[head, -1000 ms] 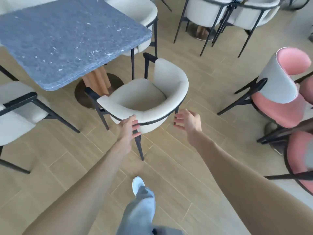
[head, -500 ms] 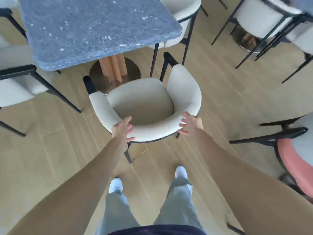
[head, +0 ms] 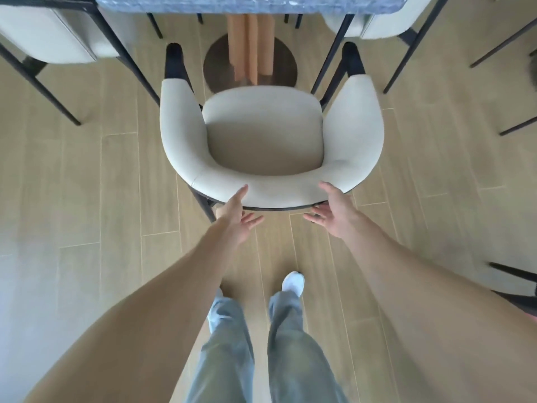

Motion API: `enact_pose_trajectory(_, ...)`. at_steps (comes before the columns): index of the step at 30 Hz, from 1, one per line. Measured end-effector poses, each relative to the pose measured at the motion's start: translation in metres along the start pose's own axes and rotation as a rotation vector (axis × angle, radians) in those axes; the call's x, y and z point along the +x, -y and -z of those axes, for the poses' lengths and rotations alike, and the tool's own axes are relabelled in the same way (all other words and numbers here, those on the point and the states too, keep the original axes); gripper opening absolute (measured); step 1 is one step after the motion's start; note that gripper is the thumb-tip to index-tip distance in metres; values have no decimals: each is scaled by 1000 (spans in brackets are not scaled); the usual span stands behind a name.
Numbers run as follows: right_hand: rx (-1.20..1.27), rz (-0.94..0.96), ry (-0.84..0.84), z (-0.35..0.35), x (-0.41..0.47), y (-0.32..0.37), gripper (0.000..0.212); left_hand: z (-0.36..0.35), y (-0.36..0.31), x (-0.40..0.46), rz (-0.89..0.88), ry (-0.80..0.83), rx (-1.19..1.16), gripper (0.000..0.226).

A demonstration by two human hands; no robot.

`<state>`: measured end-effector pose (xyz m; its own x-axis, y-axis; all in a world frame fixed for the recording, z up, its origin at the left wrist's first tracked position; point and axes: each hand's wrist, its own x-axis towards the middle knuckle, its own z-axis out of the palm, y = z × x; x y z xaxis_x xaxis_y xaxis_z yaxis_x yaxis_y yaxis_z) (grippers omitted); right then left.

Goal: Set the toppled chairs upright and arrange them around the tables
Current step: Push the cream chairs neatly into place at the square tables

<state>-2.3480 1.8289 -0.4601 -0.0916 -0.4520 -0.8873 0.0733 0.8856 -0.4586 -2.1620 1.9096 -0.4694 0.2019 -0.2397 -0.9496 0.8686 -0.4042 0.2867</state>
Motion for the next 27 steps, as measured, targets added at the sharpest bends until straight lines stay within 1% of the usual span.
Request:
enact_pose_trajectory(4,43,-29,38,16,20,-1,58,-11,12,15,-12,46,-47,62)
enact_pose_trajectory(6,87,-41,70,20,26,-3,63,-10,11,21,-23,43,-67,65)
enact_pose_trajectory(8,142,-45,107,21,33,-4,67,-10,10,26,-41,41,-85,73)
enact_pose_trajectory(11,215,-43,141,20,39,-2,68,-10,8,32,-66,24,-120,78)
enact_pose_trajectory(17,362,-27,77,7,57,0,71,-12,8,43,-112,4,-220,76)
enact_pose_trajectory(22,456,-17,2,-2,65,1,66,-9,5,51,-109,34,-277,64)
enact_pose_trajectory(27,497,-7,12,-7,71,9,66,-13,-4,57,-107,69,-305,63)
